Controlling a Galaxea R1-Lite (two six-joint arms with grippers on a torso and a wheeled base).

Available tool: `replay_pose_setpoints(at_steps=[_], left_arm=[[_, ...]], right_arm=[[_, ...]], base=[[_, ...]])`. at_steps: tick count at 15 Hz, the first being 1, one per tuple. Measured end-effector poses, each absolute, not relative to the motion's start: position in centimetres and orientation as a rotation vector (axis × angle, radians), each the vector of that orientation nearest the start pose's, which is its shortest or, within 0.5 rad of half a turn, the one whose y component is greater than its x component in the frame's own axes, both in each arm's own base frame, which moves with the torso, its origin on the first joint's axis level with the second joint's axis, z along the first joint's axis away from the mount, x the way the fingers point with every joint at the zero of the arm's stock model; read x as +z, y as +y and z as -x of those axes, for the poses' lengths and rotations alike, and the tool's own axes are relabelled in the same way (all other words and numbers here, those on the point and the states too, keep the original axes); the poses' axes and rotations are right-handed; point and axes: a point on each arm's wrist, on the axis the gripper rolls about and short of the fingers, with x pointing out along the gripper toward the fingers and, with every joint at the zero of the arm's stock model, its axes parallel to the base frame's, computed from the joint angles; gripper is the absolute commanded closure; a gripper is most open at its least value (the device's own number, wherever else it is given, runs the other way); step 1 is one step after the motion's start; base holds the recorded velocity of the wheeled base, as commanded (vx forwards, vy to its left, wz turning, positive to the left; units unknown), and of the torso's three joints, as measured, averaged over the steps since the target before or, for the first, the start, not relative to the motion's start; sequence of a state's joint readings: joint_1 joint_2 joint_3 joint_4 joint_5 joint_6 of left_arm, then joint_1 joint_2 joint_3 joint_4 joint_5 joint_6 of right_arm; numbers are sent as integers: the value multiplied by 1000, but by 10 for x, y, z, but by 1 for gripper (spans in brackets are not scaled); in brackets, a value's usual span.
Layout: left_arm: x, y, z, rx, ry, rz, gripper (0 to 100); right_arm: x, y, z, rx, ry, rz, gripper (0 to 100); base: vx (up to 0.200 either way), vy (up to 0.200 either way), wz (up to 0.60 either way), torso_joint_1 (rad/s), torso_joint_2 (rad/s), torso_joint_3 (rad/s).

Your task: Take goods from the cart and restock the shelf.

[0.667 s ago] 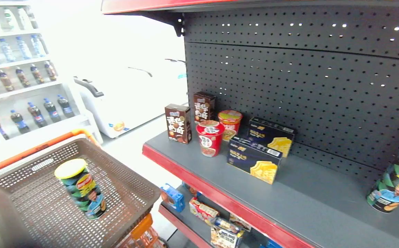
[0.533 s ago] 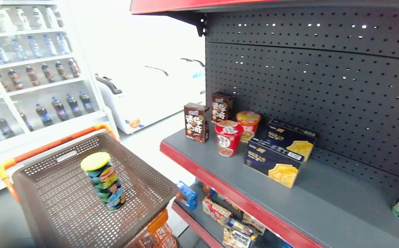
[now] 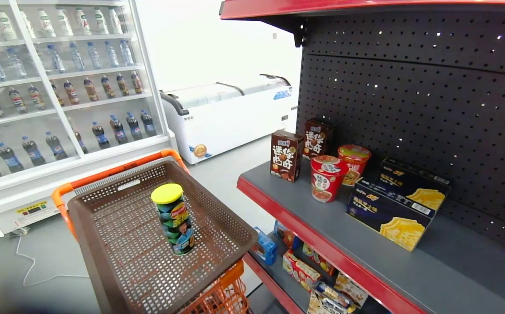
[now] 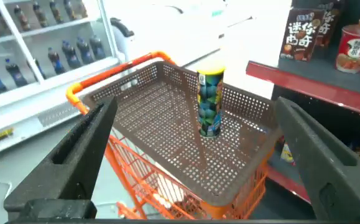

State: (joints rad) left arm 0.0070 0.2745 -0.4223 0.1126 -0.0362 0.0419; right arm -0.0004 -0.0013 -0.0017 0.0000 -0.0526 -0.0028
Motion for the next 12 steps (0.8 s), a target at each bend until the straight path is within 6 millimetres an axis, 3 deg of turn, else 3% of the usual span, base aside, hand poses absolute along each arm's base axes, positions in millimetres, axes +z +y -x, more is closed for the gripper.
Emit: replay_pose_setpoints(at_steps=[3,6,9,12], left_arm=[[228,0,-34,-20,193,-39,0],[241,2,-107,-28,320,-39,0],[228,0,-169,-61,366,-73,0],[196,-13,-204,-133,315,-100,0]], right_arm=[[76,-1,23,-52,-3,3,0],[76,-1,23,-53,-3,2,0],[76,-1,23,-52,-3,3,0],[76,-1,23,-52,-3,3,0]], base=[[0,0,0,0,0,0],[0,0,0,0,0,0],[0,0,0,0,0,0],[0,0,0,0,0,0]])
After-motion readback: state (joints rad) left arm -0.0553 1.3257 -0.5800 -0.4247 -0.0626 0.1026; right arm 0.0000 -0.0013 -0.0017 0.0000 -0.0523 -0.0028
